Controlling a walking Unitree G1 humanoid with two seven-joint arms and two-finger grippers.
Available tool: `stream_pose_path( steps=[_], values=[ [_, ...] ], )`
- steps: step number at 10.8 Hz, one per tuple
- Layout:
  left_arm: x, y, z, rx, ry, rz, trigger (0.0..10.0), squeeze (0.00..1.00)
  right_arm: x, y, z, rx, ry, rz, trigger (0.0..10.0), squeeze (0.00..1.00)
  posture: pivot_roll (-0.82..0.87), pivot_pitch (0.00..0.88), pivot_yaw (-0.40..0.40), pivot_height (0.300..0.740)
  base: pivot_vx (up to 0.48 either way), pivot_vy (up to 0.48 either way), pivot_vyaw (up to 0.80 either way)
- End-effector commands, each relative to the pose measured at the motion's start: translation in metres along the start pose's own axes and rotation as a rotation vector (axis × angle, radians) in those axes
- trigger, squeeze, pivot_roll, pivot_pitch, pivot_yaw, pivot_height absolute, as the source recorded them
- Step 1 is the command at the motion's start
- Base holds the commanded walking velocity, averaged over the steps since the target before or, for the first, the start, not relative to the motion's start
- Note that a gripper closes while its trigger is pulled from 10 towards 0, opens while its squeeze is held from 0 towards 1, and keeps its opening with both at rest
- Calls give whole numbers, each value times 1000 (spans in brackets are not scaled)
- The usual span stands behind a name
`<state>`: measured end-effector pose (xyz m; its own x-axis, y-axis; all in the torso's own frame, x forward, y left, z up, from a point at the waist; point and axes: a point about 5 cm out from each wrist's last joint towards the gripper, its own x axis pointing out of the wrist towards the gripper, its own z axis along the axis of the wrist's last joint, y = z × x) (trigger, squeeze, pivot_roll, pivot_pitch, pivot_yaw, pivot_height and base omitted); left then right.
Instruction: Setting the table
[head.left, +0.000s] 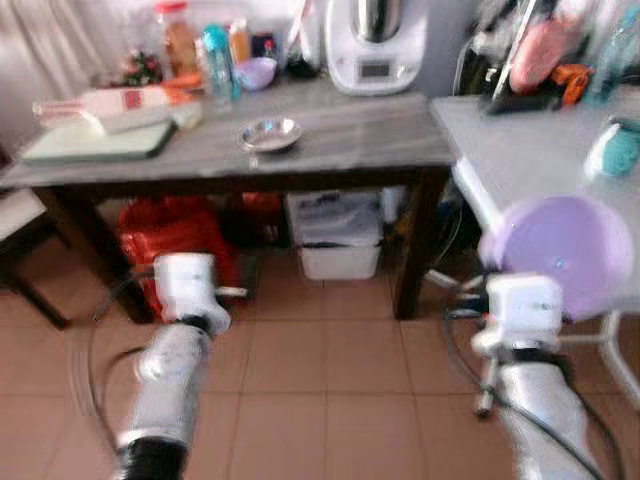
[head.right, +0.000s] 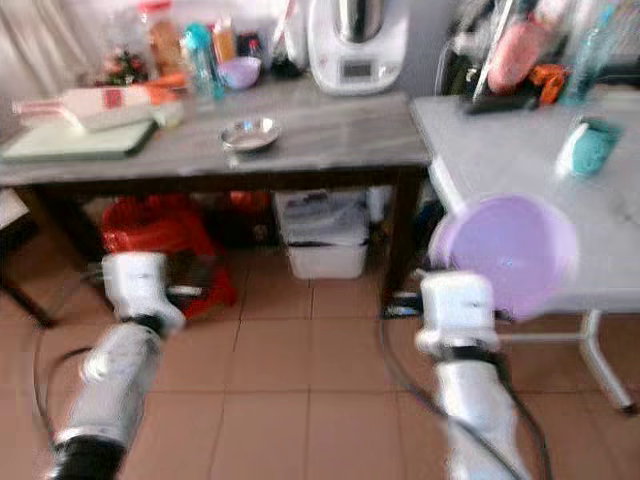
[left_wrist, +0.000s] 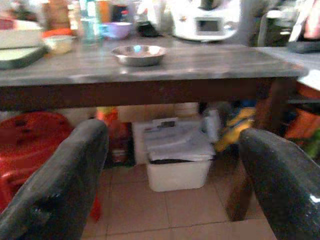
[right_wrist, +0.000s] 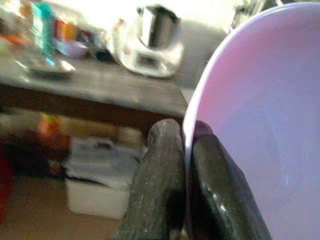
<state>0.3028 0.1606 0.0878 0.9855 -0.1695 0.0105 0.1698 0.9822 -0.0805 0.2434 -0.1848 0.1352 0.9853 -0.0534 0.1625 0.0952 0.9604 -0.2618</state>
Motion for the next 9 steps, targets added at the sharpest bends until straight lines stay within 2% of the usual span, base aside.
stream_pose_path(
  steps=[1, 9],
  values=[
    [0, 9, 3, 26, -4, 15, 10000, 0, 3, 4, 7, 16, -37, 9, 10000, 0, -15, 0, 71, 740, 0, 480, 0],
    [5, 2, 2, 35, -9, -2, 10000, 0, 6, 2, 9, -2, -55, 14, 10000, 0, -24, 0, 65, 740, 0, 480, 0]
  ],
)
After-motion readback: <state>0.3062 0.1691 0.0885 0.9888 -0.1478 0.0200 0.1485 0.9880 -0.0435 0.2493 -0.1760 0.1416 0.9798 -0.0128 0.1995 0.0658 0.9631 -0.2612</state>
